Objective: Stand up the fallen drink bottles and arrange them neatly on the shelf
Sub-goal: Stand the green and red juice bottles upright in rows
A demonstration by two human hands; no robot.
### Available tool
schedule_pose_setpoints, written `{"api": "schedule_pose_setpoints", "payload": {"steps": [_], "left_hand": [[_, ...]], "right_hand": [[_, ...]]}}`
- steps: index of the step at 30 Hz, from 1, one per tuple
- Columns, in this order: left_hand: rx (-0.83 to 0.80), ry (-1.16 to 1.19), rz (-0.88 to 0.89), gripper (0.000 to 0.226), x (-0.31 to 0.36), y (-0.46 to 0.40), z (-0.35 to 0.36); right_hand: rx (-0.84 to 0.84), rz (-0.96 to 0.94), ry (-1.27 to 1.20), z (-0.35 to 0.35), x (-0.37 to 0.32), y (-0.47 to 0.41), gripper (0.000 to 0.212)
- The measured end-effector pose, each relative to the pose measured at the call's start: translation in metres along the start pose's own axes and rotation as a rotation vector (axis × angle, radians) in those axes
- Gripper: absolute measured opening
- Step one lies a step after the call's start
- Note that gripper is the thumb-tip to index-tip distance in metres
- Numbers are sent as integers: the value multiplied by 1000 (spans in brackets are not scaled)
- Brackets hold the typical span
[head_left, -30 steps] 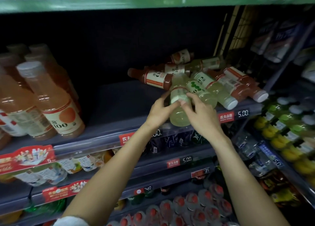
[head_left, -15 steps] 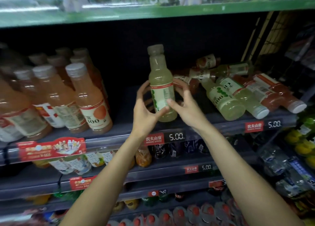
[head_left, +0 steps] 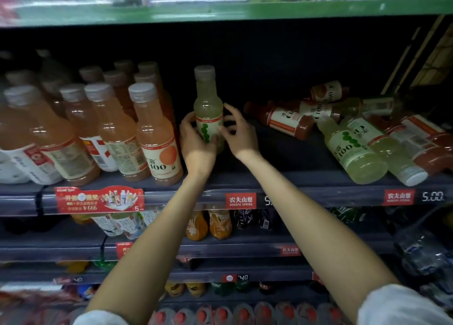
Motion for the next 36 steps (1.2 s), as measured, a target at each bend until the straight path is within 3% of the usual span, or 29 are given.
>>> {"api": "schedule_pose_setpoints", "payload": {"steps": [4,6,8,11,13,15,18,22,24,28,32,36], "left_hand": [[-19,120,-90,84,-7,-10,2],[-59,119,-113,92,-8,-13,4],[-71,75,-99,88,-2,-10,4],[-47,-50,93,69,20,5,3],[-67,-153,229,56,33,16,9],[-144,-248,311,47,39,23,21],[-274,-352,352,42,35,25,43],[-451,-353,66,40,8,18,75],[-458,-277,-105,42,-2,15,87],[-450,-146,-331,51,-6,16,105],[-461,-59,-444,59,-5,22,114],[-305,385,-643,61,-6,36,112]], "right_hand": [[-207,-103,-99,11,-2,-12,47],[-296,-225,47,7,2,-13,44],[-255,-363,304,-9,13,-14,42],[-35,-450,675,-50,37,-17,40],[39,-340,923,-73,56,-23,43],[5,-145,1093,-87,73,-27,50],[-48,11,1161,-96,87,-27,59],[15,1,1239,-100,79,-28,65],[21,22,1267,-101,77,-26,70],[-58,130,990,-98,82,-15,73],[-95,180,930,-97,75,7,62],[-30,255,686,-99,69,44,59]]}}
Point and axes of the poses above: each hand's wrist, its own y-axis away from the middle knuckle, its own z-axis out of the palm, x = y × z, the point moved 5 cm from there along -y, towards the middle knuckle, and after that the axes turned 15 degrees about y, right-handed, at the moved point
